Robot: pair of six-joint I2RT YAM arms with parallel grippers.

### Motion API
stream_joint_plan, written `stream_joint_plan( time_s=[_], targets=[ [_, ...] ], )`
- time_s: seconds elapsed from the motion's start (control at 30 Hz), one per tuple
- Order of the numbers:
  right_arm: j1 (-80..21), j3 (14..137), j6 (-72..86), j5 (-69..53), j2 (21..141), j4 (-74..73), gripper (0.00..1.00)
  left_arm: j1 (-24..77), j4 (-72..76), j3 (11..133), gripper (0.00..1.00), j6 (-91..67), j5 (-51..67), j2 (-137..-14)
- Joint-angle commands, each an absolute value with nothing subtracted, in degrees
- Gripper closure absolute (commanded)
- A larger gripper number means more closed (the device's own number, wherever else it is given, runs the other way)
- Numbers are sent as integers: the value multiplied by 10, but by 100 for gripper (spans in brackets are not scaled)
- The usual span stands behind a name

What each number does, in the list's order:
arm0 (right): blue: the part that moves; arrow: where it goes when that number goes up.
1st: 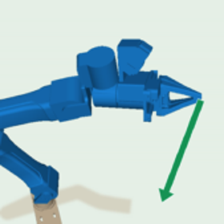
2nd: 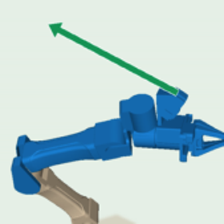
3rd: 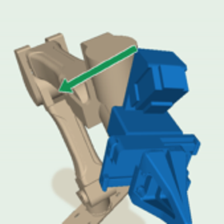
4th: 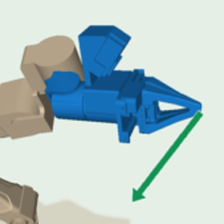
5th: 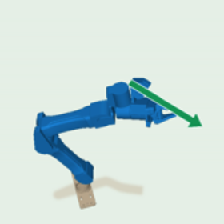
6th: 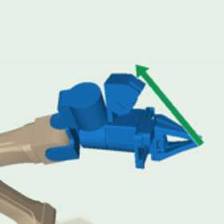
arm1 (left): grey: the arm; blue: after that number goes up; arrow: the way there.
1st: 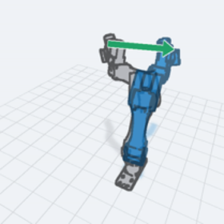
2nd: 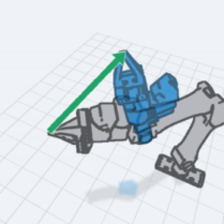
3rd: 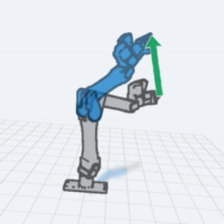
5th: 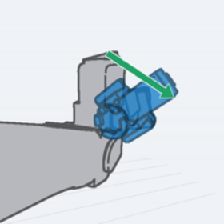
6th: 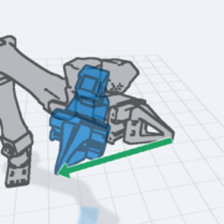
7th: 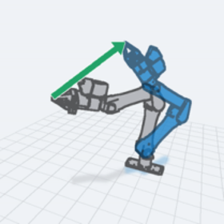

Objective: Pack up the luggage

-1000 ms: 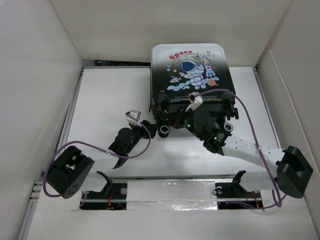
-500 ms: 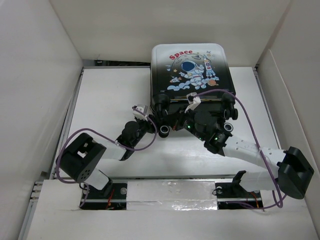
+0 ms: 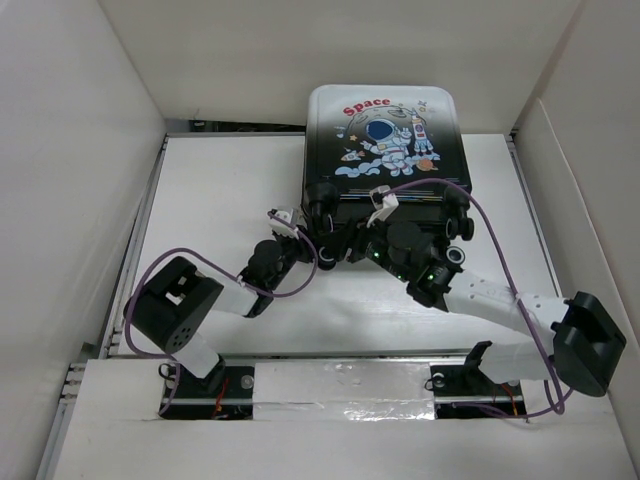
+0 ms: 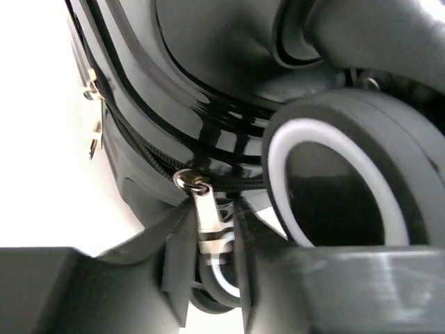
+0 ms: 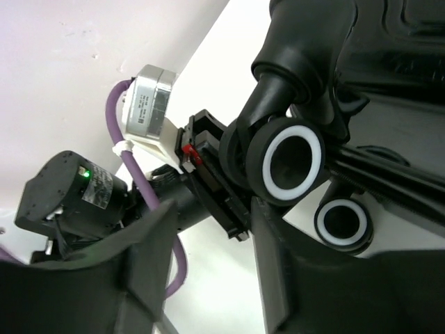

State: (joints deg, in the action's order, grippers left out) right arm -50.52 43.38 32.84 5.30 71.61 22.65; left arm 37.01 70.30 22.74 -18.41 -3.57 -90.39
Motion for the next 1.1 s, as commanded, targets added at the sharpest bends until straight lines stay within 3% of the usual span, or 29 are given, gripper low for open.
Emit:
stream_joint_plan(
  time_s=[0.0, 0.07, 0.27, 0.47, 0.63, 0.97, 1.03, 1.07],
  targets=[
    [-504, 450, 317, 38, 724, 248, 42, 368, 741, 255, 84, -178, -47, -915],
    [-504, 453, 317, 33, 732, 249, 34, 368, 741, 258, 100, -175, -47, -918],
    [-504, 482, 316, 33, 774, 250, 15, 368, 760, 242, 100, -181, -50, -912],
    [-504, 553, 311, 88, 832, 213, 5, 368, 781, 217, 100, -190, -47, -897],
    [-504, 608, 312, 122, 878, 188, 4, 368, 784, 210, 100, -188, -54, -881],
    [-497, 692, 316, 155, 955, 99, 14, 355, 811, 197, 100, -200, -60, -891],
    [-497, 689, 316, 163, 957, 98, 20, 350, 810, 197, 100, -199, -64, -888],
    [-497, 679, 316, 165, 954, 99, 32, 350, 806, 198, 100, -198, -64, -888]
  ],
)
